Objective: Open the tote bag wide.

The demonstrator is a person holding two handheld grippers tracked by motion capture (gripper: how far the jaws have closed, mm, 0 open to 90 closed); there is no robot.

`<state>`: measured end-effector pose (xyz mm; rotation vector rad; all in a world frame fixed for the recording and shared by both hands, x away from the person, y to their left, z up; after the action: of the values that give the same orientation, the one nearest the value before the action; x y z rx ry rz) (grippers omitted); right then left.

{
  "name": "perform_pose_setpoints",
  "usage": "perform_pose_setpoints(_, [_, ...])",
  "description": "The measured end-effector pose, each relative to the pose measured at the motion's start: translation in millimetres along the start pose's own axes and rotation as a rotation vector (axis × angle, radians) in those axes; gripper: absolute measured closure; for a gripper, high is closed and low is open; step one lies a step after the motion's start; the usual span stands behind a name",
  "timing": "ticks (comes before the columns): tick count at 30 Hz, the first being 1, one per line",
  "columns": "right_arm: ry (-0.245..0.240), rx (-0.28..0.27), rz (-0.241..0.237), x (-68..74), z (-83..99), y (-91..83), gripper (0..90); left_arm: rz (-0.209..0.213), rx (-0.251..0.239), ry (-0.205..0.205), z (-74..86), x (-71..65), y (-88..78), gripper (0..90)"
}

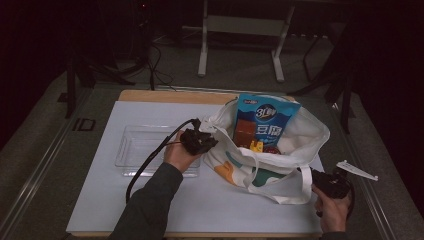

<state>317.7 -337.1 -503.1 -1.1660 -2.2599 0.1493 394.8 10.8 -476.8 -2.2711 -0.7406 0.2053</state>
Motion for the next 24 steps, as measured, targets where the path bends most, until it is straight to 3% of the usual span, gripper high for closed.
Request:
perform_pose_setpoints(6, [-0.01, 0.038, 0.01, 0.8, 5.9, 2.6, 89.7, 0.01, 0.022, -0.01, 7.6, -2.0, 7.5, 87.1])
perform_pose_setpoints(14, [-0.013, 0.13, 0.045, -3.7, 19.8, 11.5, 89.8, 0.02, 0.049, -0.017, 14.5, -0.9, 13.2, 87.1])
perform_pose_setpoints(24, [-0.037, 0.283, 0.137, -11.8, 45.4, 31.3, 90.0, 0.035, 0.076, -0.028, 16.9, 1.0, 19.6, 87.0])
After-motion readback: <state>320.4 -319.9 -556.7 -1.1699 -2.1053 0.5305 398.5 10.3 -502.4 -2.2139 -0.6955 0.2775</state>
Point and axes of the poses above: each handheld gripper's, and its own axes: y roughly forward along the jaws, z roughly out of its underside, x roughly to its left, the point moved 6 cm from there along y, roughly forward along the jaws
